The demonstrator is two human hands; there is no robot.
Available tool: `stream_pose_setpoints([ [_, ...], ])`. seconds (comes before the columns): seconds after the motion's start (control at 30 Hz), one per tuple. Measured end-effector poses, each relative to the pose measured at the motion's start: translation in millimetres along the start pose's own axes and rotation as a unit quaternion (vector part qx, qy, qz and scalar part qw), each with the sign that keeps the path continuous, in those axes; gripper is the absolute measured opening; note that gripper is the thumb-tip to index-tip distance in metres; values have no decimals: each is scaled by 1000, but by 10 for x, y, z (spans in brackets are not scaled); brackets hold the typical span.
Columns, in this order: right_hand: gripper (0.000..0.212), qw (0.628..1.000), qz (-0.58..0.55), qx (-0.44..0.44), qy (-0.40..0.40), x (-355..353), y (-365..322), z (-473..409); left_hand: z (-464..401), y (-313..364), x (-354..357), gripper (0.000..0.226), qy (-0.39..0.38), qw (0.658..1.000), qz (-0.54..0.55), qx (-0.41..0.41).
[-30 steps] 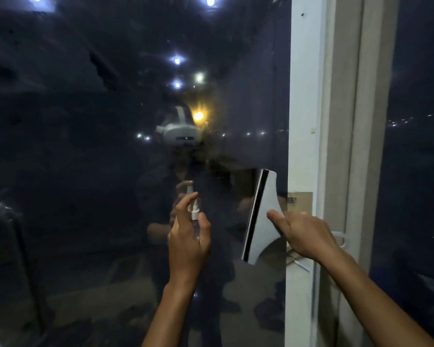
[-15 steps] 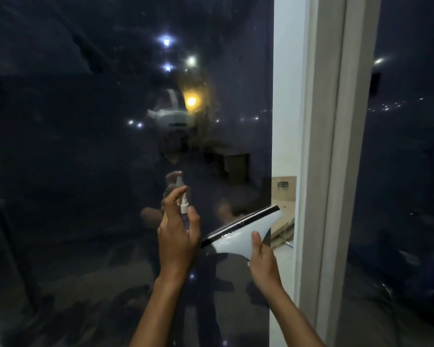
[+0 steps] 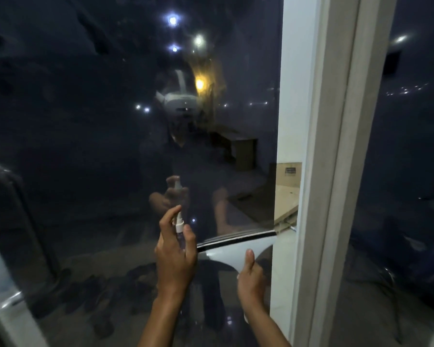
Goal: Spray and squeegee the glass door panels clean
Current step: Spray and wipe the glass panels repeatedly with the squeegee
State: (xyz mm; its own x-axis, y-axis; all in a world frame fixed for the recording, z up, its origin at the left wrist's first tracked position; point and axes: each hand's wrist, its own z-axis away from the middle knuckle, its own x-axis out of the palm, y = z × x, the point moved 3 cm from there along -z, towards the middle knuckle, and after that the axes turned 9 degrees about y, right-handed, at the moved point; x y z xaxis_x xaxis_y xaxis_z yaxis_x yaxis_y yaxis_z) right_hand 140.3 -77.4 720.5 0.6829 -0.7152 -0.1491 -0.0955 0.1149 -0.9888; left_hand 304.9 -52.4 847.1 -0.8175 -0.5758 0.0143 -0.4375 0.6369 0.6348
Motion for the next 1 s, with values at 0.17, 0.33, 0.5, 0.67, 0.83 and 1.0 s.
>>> stream_pose_setpoints([
  [0.17, 57, 999, -30, -26, -1, 82, -137, -38, 267, -99, -47, 39, -27, 999, -24, -19],
  [0.33, 79, 999, 20, 15, 24, 1, 368, 53, 405, -177, -117, 39, -26, 998, -40, -44],
  [0.5, 57, 1000, 19, 14, 12, -76, 400, 88, 385, -106, -114, 39, -20, 998, -35, -50],
  [0.67, 46, 998, 13, -68, 0, -223, 102, 7, 274, -48, -27, 39, -24, 999, -37, -20],
  [0.83, 59, 977, 32, -203, -51, -463, -491, -119, -45, 247, 110, 37, -12, 999, -23, 34],
  [1.0, 67, 925, 96, -365, -50, -667, -1179, -366, -608, 668, 217, 37, 7, 995, -16, 103],
])
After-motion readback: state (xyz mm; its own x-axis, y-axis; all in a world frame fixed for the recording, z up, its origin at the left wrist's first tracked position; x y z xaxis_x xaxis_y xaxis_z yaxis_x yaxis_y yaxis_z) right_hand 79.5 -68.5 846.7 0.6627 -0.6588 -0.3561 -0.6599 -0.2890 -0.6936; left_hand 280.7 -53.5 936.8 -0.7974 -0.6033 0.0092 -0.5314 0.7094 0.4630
